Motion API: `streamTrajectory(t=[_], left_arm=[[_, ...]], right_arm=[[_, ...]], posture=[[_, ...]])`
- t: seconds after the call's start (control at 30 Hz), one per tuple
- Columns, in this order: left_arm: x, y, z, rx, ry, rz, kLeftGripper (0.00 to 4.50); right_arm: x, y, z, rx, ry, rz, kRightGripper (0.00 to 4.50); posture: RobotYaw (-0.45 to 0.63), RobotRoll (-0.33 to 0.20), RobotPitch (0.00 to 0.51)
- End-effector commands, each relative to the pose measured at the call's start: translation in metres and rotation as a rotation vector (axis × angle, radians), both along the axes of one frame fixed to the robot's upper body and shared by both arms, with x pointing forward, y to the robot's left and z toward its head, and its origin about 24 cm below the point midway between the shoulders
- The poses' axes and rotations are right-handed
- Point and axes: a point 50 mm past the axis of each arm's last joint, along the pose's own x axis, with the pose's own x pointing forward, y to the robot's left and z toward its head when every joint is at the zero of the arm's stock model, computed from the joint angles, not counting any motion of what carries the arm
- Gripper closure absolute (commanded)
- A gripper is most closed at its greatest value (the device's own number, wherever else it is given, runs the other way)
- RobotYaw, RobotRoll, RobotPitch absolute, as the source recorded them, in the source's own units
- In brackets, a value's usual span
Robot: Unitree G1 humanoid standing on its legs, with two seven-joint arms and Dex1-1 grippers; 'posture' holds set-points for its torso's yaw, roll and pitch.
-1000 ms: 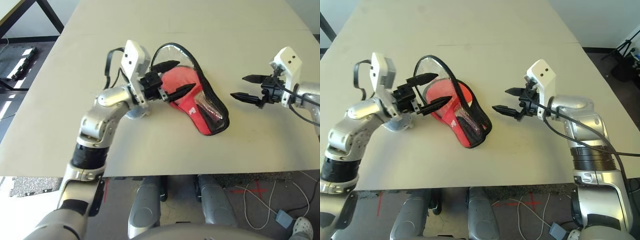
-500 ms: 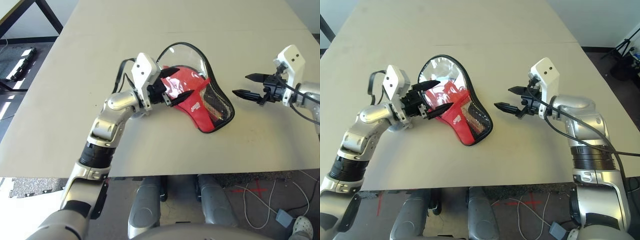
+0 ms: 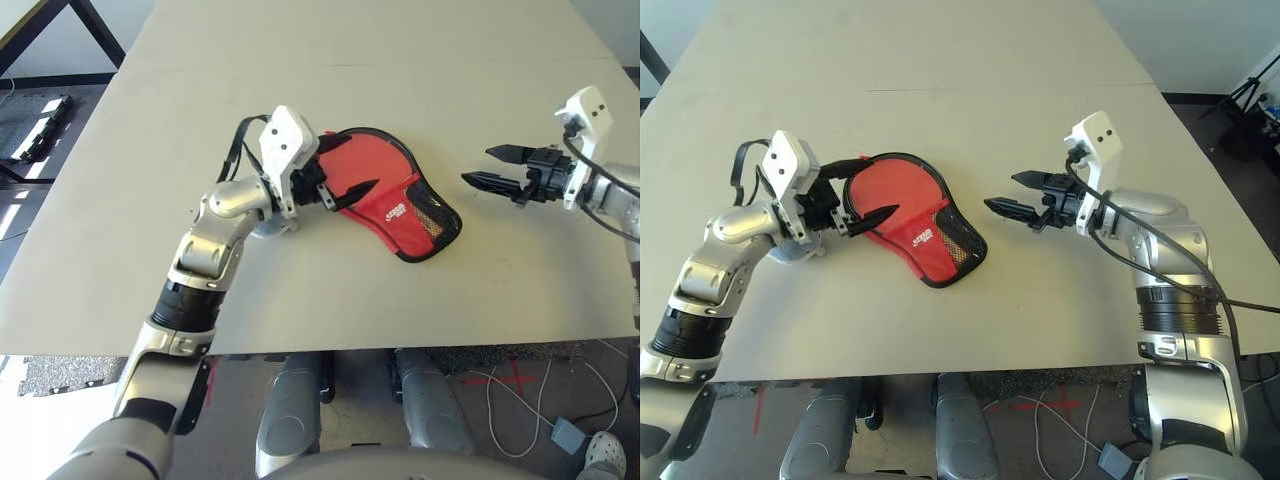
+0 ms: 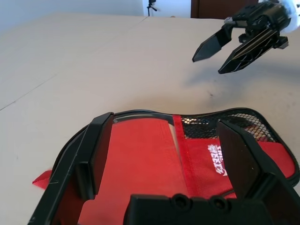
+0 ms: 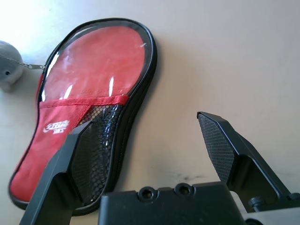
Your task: Store the ping-pong paddle in its case and zip it.
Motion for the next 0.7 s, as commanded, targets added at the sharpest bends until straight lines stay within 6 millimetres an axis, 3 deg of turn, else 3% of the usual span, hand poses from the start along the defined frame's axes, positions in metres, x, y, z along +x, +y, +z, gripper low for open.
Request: streamTrajectory(t=[0.03, 0.3, 0.7], left_arm=[[-0.008, 0.001, 0.0, 0.006, 0.019, -0.026, 0.0], [-0.021, 0.005, 0.002, 0.093, 0.025, -0.099, 0.0], [-0.024, 0.001, 0.003, 0.089, 0.04, -0.119, 0.0]], right_arm=[[-0.001, -0.003, -0.012, 0.048, 0.19, -0.014, 0.01], [0.002, 0.007, -0.03, 0.094, 0.389, 0.002, 0.01], [0.01, 0.027, -0.044, 0.094, 0.453, 0.014, 0.01]], posture=[[0.07, 0.0, 0.247], [0.08, 0.0, 0.248], [0.08, 0.0, 0.252]])
